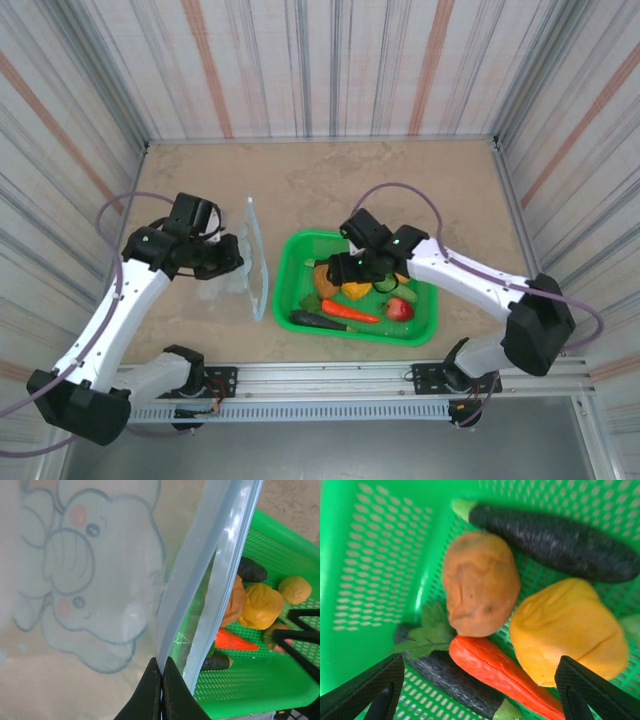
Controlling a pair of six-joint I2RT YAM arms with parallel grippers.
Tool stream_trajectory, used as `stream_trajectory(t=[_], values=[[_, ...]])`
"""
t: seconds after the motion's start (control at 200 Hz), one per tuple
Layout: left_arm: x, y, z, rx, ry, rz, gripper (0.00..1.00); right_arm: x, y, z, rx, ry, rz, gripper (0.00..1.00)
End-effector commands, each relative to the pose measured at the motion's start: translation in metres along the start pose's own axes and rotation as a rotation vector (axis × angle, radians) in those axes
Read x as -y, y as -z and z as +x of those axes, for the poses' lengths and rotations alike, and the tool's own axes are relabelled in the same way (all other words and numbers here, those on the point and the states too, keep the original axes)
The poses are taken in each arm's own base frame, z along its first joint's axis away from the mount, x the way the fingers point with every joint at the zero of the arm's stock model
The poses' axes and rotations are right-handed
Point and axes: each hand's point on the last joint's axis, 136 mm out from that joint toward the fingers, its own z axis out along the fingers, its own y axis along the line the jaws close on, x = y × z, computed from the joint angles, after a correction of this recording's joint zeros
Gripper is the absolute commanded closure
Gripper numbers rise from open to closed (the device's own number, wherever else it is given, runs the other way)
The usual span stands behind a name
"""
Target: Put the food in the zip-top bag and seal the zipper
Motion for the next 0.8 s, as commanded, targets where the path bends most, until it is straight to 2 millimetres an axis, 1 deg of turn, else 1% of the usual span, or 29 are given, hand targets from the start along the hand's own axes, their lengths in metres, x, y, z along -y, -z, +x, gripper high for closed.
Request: stream_trajectory(t=[0.0,0.08,0.276,0.326,0.491,0.526,0.581,0.661,0.701,0.796], values=[[0.015,-0.006,-0.008,0.020,-0.002,0.109,1.00,0.000,-0.008,-0.006,-0.008,-0.009,0.083,0.22],[0.016,-0.009,-0.009,0.016,0.006,0.134,1.00,-0.001,-0.020,-0.011,-0.028,-0.005,0.116,0.25],[0.012,-0.013,-0.009,0.020,0.026,0.160,1.00,-0.007,-0.052,-0.018,-0.073,0.034,0.131,0.22],[0.011,-0.012,-0.009,0.022,0.028,0.163,1.00,-0.010,-0.061,-0.016,-0.102,0.036,0.126,0.23],[0.005,-0.007,-0.009,0.035,0.044,0.165,1.00,-0.018,-0.079,-0.005,-0.151,0.036,0.094,0.25],[0.005,-0.007,-0.009,0.036,0.047,0.172,1.00,-0.019,-0.081,-0.003,-0.158,0.028,0.084,0.28],[0.005,-0.007,-0.009,0.034,0.050,0.177,1.00,-0.017,-0.085,0.000,-0.166,0.017,0.086,0.34],[0.006,-0.006,-0.009,0.031,0.053,0.186,1.00,-0.014,-0.085,-0.002,-0.156,0.014,0.095,0.42],[0.008,-0.005,-0.008,0.027,0.058,0.193,1.00,-0.013,-0.082,-0.005,-0.141,0.015,0.099,0.45],[0.013,-0.003,-0.008,0.019,0.071,0.223,1.00,-0.012,-0.069,-0.012,-0.098,0.016,0.096,0.55]])
